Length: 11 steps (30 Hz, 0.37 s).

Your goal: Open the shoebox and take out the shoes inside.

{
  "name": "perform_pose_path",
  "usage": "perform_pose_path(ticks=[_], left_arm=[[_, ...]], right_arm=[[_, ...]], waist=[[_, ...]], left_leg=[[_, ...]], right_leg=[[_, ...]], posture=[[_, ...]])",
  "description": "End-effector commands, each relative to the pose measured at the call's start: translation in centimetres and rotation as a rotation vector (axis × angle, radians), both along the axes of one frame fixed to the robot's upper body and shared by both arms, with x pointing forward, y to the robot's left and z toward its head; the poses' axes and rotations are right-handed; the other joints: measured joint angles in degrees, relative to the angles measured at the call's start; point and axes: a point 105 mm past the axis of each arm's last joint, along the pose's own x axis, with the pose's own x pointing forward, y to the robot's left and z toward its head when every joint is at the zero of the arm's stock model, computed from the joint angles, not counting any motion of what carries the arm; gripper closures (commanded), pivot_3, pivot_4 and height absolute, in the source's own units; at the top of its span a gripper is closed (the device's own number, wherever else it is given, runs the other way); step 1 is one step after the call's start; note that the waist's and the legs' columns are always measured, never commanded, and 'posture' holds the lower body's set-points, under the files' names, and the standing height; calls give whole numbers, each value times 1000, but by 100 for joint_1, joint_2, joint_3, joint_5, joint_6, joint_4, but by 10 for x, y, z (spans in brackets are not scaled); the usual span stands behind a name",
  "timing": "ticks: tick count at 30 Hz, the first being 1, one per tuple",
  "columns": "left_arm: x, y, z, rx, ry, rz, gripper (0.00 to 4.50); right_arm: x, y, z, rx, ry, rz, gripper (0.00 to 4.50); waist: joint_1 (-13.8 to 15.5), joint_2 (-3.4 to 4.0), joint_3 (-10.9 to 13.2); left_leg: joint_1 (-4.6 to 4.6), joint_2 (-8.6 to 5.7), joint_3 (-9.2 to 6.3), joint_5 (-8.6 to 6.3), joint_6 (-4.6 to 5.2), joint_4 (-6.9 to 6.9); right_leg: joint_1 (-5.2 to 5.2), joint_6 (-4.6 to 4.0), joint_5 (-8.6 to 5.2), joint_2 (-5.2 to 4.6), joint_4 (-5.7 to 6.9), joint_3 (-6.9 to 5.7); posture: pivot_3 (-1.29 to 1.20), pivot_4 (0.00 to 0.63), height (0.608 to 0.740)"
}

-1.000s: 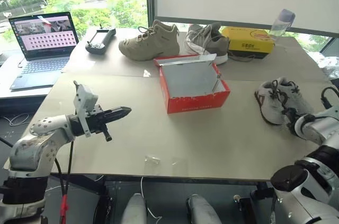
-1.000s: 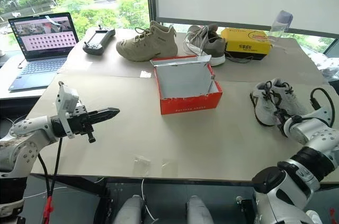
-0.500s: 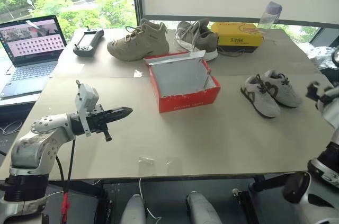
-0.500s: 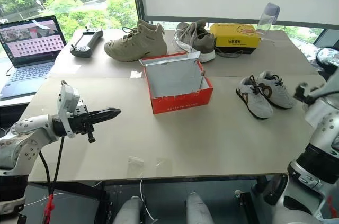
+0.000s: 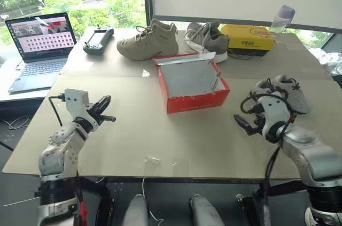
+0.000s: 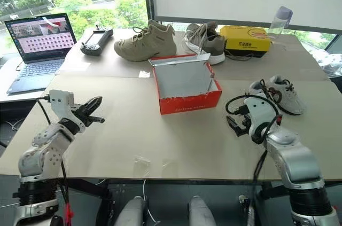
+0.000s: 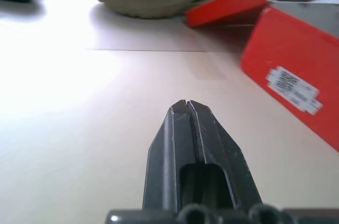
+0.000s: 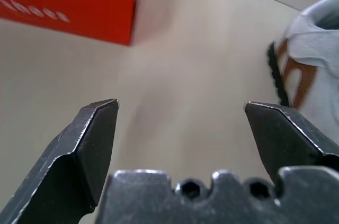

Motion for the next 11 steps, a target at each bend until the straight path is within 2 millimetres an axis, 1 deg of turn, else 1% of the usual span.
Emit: perform_pose_path(ticks=[1, 5, 7, 11], left_arm=[[-5, 11, 2, 7, -53, 239, 4500], [-6, 15, -14, -35, -17, 332, 4500], [-6, 13, -21, -26, 5, 331, 4500], [-6, 11, -28, -52, 24, 327, 4500]], right_arm=[[8, -16, -2, -50, -99, -117, 20], [10, -20, -12, -41, -100, -157, 20], [11, -20, -14, -39, -101, -161, 20], [11, -22, -18, -67, -97, -171, 20]], waist=[[-1, -1, -1], [-7, -2, -2], [-3, -4, -3], [-4, -8, -6]], left_leg=[[0, -1, 0, 0, -1, 0], [2, -1, 0, 1, -1, -8], [4, 1, -4, 1, -1, -7], [22, -1, -1, 1, -3, -3]], right_leg=[[2, 0, 1, 0, 0, 0], [-2, 3, 4, 2, 3, 3], [0, 2, 4, 4, 6, 0], [19, 2, 4, 3, 4, 2]], posture=[[0, 150, 712], [0, 150, 712], [0, 150, 712], [0, 150, 712]])
